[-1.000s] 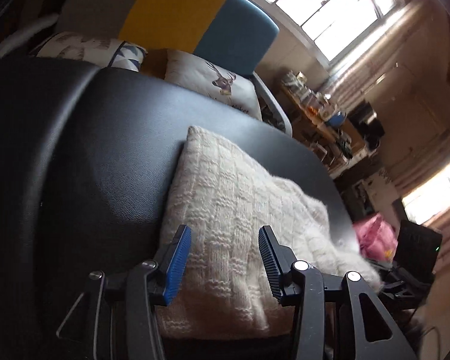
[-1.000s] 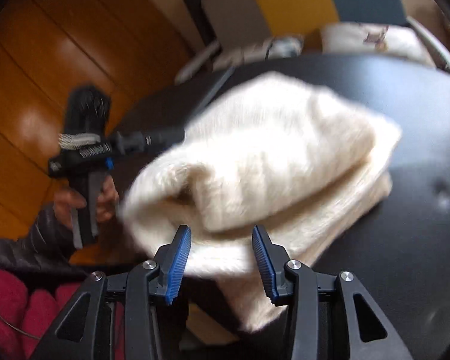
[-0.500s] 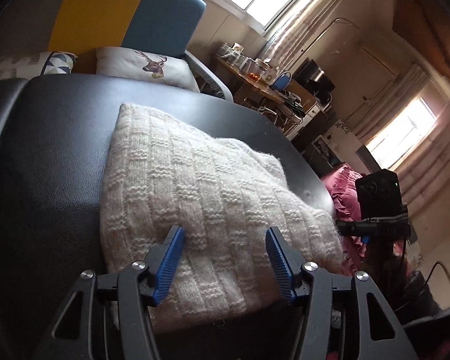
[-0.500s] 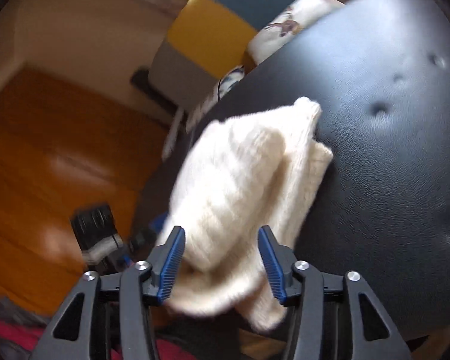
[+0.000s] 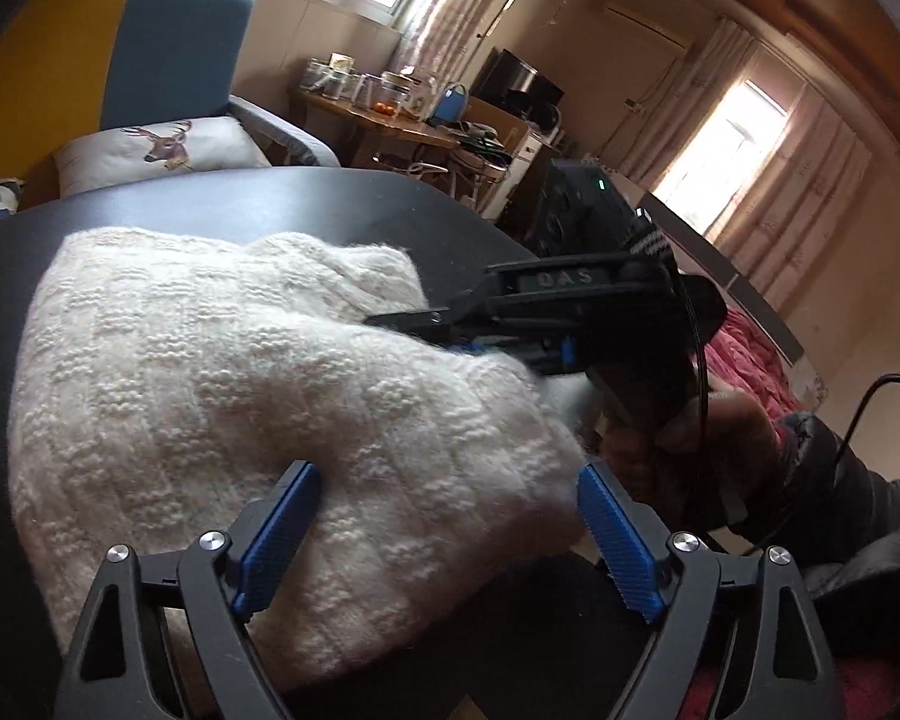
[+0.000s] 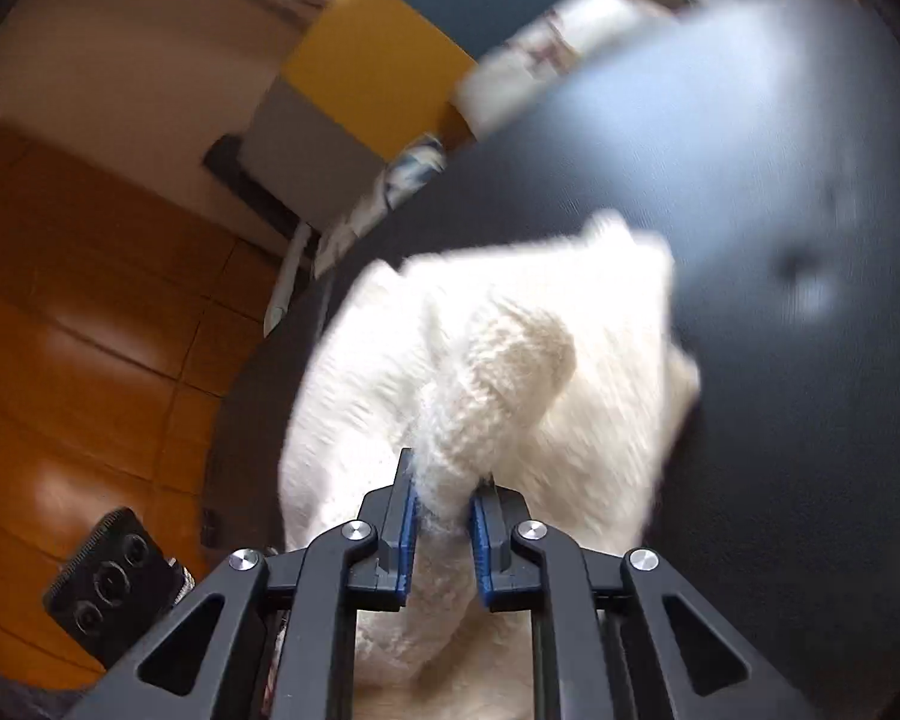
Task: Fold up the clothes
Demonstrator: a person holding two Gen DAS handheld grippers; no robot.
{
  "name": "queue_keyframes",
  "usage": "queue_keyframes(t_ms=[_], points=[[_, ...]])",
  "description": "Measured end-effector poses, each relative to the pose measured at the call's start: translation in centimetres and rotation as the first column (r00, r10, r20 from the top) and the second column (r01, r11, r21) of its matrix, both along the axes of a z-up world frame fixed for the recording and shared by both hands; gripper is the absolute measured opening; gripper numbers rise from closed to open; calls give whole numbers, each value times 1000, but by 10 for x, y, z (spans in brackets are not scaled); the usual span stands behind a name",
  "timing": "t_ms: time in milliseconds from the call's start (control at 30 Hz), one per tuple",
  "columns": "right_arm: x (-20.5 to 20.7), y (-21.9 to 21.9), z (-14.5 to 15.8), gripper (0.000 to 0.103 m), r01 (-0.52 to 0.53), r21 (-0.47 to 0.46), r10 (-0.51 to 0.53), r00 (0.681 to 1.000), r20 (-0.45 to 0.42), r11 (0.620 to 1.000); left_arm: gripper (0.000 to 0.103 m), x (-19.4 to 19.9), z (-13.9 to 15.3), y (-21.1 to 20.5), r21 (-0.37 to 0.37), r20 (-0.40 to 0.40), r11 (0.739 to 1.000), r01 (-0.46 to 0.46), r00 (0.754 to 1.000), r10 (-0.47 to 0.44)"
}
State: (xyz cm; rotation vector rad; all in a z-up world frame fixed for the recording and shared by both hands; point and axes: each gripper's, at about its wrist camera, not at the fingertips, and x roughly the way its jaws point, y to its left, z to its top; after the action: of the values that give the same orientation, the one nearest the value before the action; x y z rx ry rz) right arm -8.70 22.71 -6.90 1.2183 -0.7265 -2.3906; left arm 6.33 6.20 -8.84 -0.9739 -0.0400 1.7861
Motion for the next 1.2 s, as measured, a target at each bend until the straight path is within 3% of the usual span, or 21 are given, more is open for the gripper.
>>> queue_keyframes(t_ms=[67, 100, 133, 167, 233, 333, 433, 533, 667, 867, 1000, 1067, 1100, 1200], points=[[0, -9, 19, 14, -6, 246, 19, 999, -50, 969, 87, 10, 0, 9, -26, -15, 996, 90, 996, -90], [-6, -10, 8, 14, -19, 324, 18, 1000, 4, 946, 88, 15, -2, 14, -56, -21, 989, 137, 990, -138], [-8, -5, -11, 14, -46, 332, 19, 996, 82, 942, 88, 20, -5, 19, -88, -27, 982, 166, 985, -169], [-9, 1, -32, 14, -66, 302, 23, 989, 143, 951, 88, 23, -8, 23, -115, -26, 974, 193, 980, -198], [-5, 17, -49, 14, -37, 199, 8, 989, 144, 979, 88, 23, -8, 24, -117, 5, 969, 216, 976, -217], [-1, 38, -65, 15, 12, 61, -19, 992, 122, 998, 88, 2, 8, 8, 50, 126, 984, 172, 976, -177], [1, 47, -73, 15, 20, -6, -19, 994, 104, 1000, 88, -27, 25, -7, 162, 190, 985, 66, 977, -97], [7, 61, -78, 22, 36, -117, -24, 995, 101, 992, 88, -53, 35, 4, 146, 154, 989, 10, 988, -33], [43, 91, -69, 33, 12, -322, 2, 999, 41, 947, 87, -77, 19, 41, 21, 187, 1000, -16, 982, 12], [106, 63, -40, 51, -240, -313, 240, 970, -40, 919, 88, -93, 22, 41, 94, 241, 994, -50, 970, 26], [119, 31, -31, 55, -349, -260, 345, 937, -62, 900, 88, -100, 21, 41, 120, 286, 991, -59, 958, 22], [106, 14, -38, 56, -382, -280, 377, 923, -76, 880, 88, -102, 22, 40, 131, 295, 989, -63, 955, 22], [96, 4, -43, 57, -408, -329, 403, 911, -88, 852, 88, -102, 22, 39, 134, 296, 989, -64, 955, 22], [84, -19, -54, 57, -526, -454, 531, 837, -129, 719, 88, -102, 26, 39, 127, 285, 990, -65, 958, 26]])
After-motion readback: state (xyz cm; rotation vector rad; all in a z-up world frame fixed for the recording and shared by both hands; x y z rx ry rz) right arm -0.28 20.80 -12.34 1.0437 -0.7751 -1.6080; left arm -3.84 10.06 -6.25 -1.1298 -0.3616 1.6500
